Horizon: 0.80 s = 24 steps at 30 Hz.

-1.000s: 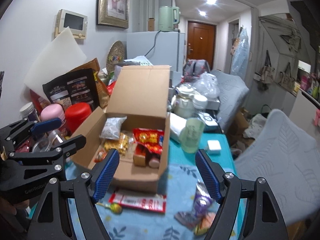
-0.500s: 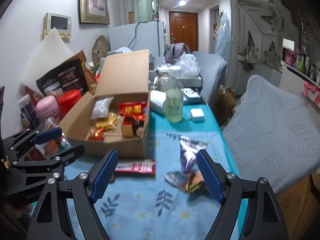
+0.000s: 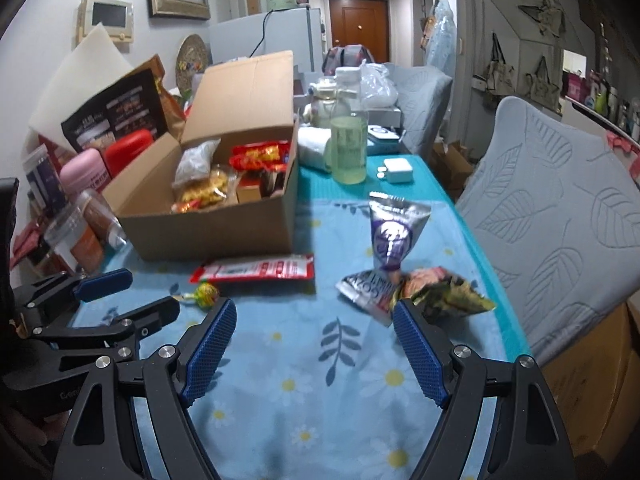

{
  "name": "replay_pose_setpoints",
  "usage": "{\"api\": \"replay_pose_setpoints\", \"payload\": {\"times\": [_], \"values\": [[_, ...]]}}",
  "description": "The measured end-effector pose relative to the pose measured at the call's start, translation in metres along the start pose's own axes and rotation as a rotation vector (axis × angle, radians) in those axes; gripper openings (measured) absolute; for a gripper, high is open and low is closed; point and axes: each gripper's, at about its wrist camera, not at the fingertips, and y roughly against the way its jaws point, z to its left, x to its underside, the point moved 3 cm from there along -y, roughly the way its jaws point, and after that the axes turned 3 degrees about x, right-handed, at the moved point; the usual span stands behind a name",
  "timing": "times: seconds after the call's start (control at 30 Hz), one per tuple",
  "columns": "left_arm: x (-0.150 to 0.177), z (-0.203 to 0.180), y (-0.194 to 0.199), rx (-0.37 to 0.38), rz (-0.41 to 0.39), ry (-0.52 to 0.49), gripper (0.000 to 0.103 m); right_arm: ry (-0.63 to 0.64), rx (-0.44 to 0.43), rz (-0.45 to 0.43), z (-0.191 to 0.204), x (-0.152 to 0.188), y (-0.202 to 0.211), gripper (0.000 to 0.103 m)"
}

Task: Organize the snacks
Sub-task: 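Move the left gripper down around the green lollipop on the cloth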

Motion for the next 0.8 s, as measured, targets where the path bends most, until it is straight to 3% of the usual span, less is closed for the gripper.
{"api": "replay_pose_setpoints", "payload": {"times": [0.47,0.8], "values": [[0.013,0.028,-0.049,-0.04,0.085,0.137,0.065,0.035,-0.071,0.072,0.009,0.012,-0.047,0.082],[0.01,0.046,-0.066,0.111,0.089,0.303,0.065,0.004,-0.038,0.094,-0.005,0.003,-0.065,0.082]]}}
